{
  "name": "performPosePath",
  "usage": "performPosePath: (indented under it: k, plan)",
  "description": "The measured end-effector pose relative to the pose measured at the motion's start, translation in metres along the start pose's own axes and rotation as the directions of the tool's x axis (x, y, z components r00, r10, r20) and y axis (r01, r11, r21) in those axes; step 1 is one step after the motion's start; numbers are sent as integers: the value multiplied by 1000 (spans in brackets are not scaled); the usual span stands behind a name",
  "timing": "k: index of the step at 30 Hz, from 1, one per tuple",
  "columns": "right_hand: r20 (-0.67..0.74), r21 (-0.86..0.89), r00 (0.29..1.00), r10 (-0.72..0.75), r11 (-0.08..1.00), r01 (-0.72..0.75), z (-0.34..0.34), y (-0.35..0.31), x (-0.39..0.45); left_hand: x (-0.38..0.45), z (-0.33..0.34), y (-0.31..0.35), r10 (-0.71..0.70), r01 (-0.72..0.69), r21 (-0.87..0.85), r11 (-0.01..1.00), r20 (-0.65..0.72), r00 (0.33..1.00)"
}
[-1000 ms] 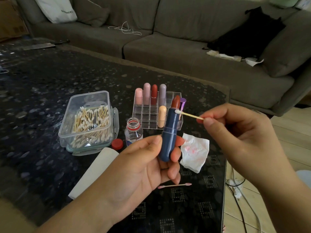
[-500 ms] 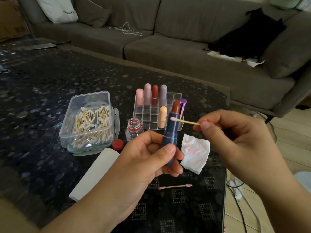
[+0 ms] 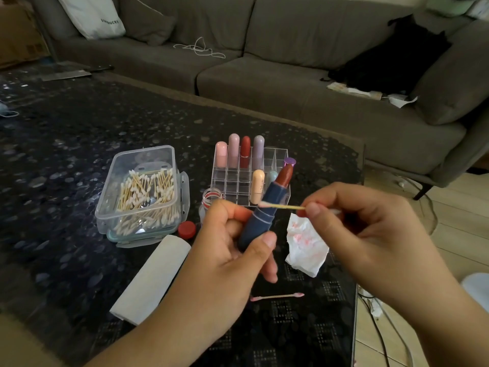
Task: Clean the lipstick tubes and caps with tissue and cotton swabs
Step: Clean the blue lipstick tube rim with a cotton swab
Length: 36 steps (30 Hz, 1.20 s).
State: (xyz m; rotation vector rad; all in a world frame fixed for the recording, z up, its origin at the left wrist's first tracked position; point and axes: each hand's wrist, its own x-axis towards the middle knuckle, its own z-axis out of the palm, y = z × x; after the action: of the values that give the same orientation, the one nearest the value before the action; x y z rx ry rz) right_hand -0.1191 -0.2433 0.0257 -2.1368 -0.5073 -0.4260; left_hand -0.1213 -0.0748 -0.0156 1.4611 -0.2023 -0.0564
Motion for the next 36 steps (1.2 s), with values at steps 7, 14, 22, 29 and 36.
performPosePath:
  k: [7, 14, 22, 29, 36]
  plan:
    - [-14, -27, 1000, 23, 999, -23, 3, 1, 0, 2, 3, -6, -70, 81, -224, 971, 56, 996]
    - [-60, -43, 998, 19, 999, -22, 2, 1, 0, 3, 2, -1, -108, 103, -391, 914, 10, 994]
    - [-25, -65, 1000, 5, 998, -6, 2, 2, 0, 2, 3, 0, -41, 27, -147, 989, -92, 995]
    - [10, -103, 999, -48, 994, 49, 5, 1, 0, 0, 3, -6, 56, -40, 106, 994, -157, 986]
    - [-46, -100, 997, -65, 993, 60, 2, 1, 0, -5, 1, -4, 338, -203, 458, 865, -236, 911]
